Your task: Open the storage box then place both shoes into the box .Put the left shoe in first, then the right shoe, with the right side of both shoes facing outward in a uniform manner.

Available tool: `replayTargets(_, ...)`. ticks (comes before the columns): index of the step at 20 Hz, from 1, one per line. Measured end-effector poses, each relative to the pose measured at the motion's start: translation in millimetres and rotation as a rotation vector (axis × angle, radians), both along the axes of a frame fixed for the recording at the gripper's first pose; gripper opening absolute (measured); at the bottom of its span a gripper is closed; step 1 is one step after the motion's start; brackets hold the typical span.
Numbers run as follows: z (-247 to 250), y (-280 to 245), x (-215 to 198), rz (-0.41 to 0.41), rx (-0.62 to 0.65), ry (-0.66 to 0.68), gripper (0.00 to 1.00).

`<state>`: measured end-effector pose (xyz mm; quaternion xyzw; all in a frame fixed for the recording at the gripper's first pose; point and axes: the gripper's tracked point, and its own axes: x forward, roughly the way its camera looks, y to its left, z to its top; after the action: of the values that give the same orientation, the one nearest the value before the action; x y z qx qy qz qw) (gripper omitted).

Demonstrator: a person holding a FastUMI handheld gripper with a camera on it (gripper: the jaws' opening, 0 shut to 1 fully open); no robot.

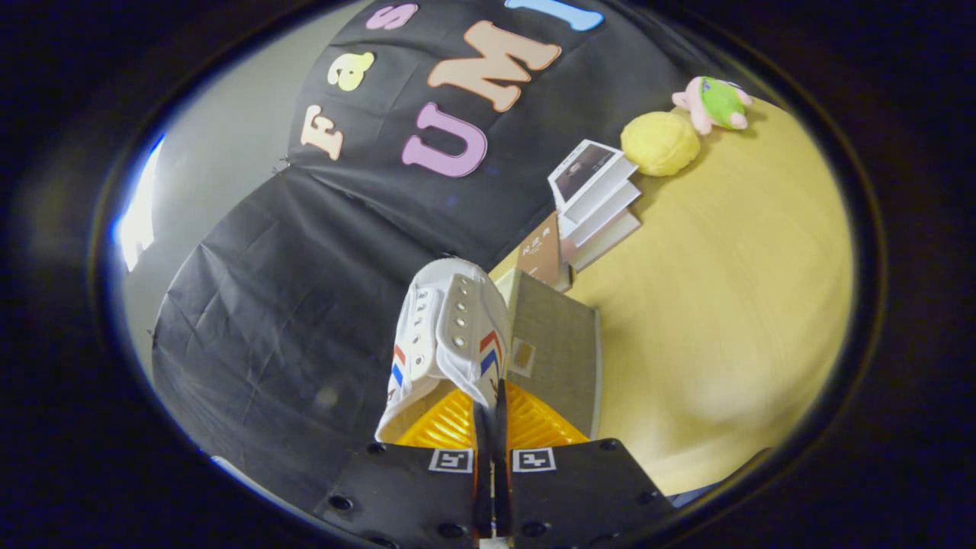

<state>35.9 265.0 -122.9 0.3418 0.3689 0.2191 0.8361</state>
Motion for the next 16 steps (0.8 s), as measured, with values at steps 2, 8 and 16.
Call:
replayTargets(2,-1,22,4,0.021,-0.011,0.003,0.05)
replayTargets(8,-29,60,25,-0.002,-0.096,0.012,0.05)
replayTargets(16,-46,82,38,-0.021,-0.216,-0.015,0.05)
